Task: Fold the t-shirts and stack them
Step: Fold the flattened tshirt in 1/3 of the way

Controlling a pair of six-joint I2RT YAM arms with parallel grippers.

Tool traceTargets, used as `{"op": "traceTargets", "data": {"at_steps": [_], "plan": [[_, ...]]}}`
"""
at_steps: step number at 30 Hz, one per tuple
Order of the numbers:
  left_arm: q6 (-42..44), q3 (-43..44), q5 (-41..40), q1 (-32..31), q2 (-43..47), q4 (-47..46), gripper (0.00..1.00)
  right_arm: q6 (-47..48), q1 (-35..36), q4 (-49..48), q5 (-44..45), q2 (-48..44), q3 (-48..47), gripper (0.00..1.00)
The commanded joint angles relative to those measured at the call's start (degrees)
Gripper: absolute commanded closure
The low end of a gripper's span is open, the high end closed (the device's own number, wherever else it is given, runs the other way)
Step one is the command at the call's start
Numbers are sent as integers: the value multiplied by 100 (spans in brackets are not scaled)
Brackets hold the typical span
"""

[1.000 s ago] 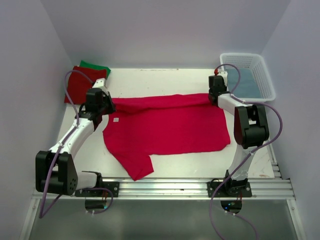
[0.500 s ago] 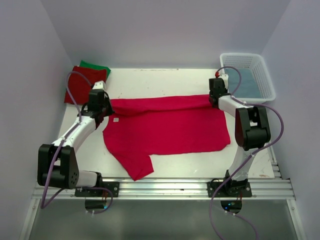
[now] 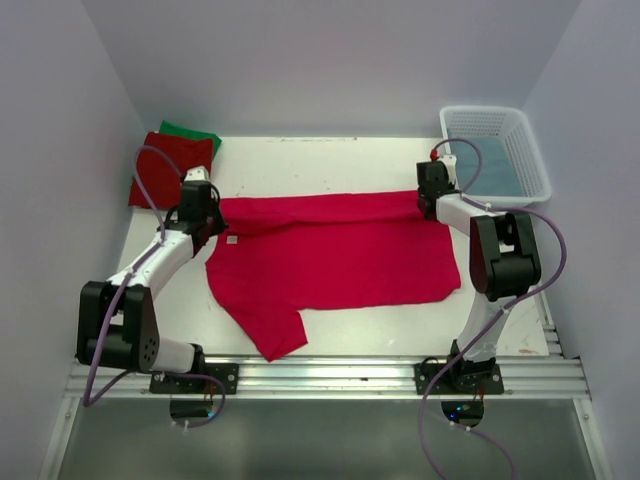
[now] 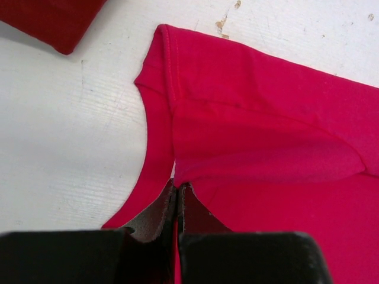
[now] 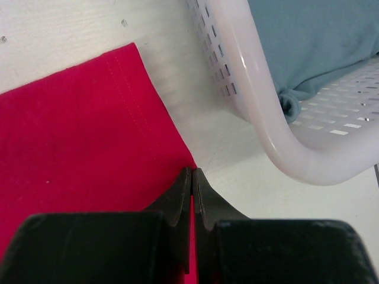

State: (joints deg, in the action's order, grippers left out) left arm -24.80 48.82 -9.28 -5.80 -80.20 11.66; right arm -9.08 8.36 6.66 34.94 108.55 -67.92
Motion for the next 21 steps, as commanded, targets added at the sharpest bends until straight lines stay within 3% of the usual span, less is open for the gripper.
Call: {"op": "traceTargets", "data": {"at_steps": [1,21], "plan": [[-183,-109,-223,0,-48,-120,100,-190,52,11,75,-203,51,100],[-447,-408,-83,0,-241,-234,100,-287,157,125,83,-414,156,100]]}}
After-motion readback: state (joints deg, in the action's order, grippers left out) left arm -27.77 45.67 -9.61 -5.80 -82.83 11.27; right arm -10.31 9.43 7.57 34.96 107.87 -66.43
